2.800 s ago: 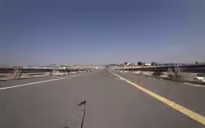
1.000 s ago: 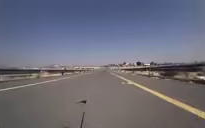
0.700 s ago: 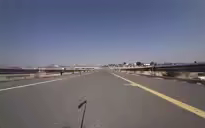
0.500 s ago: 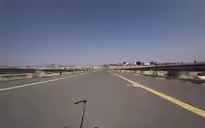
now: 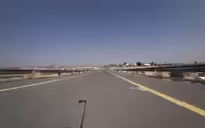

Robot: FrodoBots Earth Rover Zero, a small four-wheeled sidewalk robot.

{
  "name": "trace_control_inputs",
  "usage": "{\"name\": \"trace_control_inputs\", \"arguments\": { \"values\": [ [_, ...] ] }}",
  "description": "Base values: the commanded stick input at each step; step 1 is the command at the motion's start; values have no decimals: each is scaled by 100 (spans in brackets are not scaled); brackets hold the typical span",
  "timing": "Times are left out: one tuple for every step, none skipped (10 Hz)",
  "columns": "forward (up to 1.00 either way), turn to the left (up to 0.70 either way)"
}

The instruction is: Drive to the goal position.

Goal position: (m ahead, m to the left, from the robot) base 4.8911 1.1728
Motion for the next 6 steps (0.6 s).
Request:
{"name": "trace_control_inputs", "arguments": {
  "values": [
    [100,0],
    [100,0],
    [100,0],
    [100,0],
    [100,0],
    [100,0]
  ]
}}
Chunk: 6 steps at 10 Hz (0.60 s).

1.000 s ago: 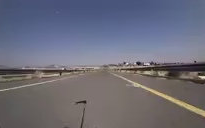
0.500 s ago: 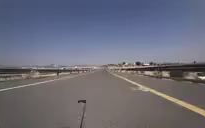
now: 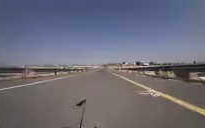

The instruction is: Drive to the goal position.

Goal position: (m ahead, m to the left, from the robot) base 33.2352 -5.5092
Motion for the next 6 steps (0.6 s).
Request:
{"name": "trace_control_inputs", "arguments": {
  "values": [
    [100,0],
    [100,0],
    [100,0],
    [100,0],
    [100,0],
    [100,0]
  ]
}}
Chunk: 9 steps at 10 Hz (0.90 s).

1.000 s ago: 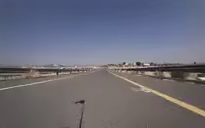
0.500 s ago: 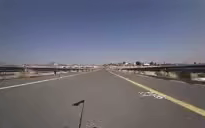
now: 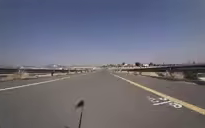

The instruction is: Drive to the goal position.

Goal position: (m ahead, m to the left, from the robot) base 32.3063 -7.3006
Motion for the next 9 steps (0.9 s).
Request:
{"name": "trace_control_inputs", "arguments": {
  "values": [
    [100,0],
    [100,0],
    [100,0],
    [100,0],
    [100,0],
    [100,0],
    [100,0],
    [100,0],
    [100,0]
  ]
}}
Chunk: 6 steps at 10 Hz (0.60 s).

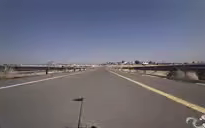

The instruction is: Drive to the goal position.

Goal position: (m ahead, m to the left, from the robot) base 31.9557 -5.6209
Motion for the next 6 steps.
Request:
{"name": "trace_control_inputs", "arguments": {
  "values": [
    [100,0],
    [100,0],
    [100,0],
    [100,0],
    [100,0],
    [100,0]
  ]
}}
